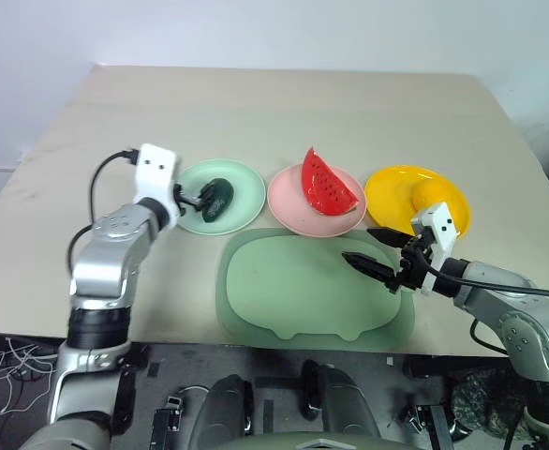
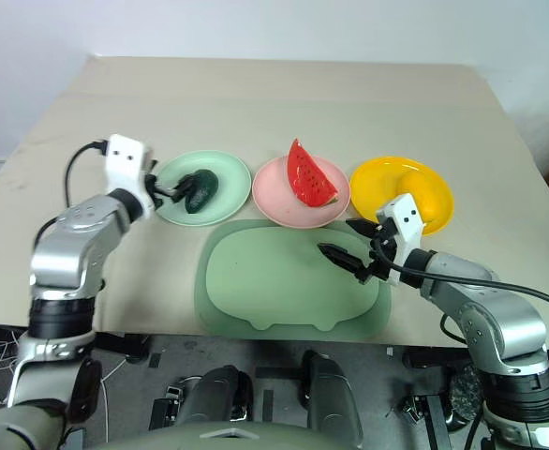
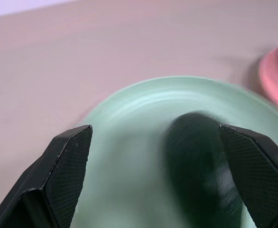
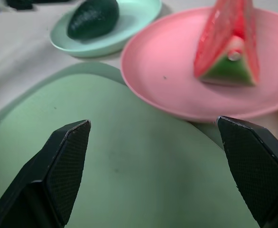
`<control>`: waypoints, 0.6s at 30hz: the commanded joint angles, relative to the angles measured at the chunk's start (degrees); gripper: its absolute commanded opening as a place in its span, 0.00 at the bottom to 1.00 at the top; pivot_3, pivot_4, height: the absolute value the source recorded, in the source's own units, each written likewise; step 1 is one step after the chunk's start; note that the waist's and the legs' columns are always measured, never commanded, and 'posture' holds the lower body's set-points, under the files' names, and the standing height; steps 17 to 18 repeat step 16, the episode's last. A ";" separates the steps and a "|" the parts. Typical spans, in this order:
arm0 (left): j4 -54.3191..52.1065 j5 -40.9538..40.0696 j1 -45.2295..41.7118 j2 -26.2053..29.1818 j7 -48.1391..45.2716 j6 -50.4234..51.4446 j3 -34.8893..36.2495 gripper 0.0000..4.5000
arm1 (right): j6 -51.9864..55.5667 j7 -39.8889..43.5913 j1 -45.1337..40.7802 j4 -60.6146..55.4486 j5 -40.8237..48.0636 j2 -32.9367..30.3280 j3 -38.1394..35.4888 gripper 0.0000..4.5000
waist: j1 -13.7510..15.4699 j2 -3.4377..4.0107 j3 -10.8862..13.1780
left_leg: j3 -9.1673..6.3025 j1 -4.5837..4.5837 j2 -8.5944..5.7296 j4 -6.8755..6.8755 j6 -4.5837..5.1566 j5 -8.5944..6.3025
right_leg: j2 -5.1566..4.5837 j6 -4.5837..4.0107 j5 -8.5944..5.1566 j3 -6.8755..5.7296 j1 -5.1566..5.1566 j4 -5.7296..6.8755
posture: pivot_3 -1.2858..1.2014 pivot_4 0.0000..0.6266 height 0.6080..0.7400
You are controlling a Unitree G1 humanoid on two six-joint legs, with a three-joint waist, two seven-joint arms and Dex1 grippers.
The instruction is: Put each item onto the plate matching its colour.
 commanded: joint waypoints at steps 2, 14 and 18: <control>-12.34 -5.92 9.03 2.35 -6.19 -6.33 7.04 0.99 | -4.67 4.08 1.50 2.92 -1.44 -2.05 -3.13 1.00 | 0.29 -0.01 -0.01 | 0.00 0.00 0.01 0.00 0.00 0.00 | -0.03 0.00 0.00 0.00 0.02 -0.02 | 0.52 0.24 1.00; -21.14 -10.40 33.53 7.71 -16.56 -12.72 10.50 0.99 | -11.48 11.39 -0.65 12.13 -5.63 -3.93 -2.04 1.00 | 0.31 -0.01 -0.02 | 0.00 0.05 0.01 0.04 0.01 -0.01 | -0.03 -0.20 -0.13 0.00 0.06 -0.02 | 0.52 0.24 1.00; -21.64 -10.49 34.09 6.24 -14.88 -12.63 9.86 0.99 | -11.54 11.76 -2.31 12.97 -6.27 -3.68 -1.12 1.00 | 0.31 -0.01 -0.02 | -0.01 0.04 0.01 0.05 0.01 -0.01 | -0.04 -0.20 -0.13 0.00 0.06 -0.03 | 0.52 0.24 1.00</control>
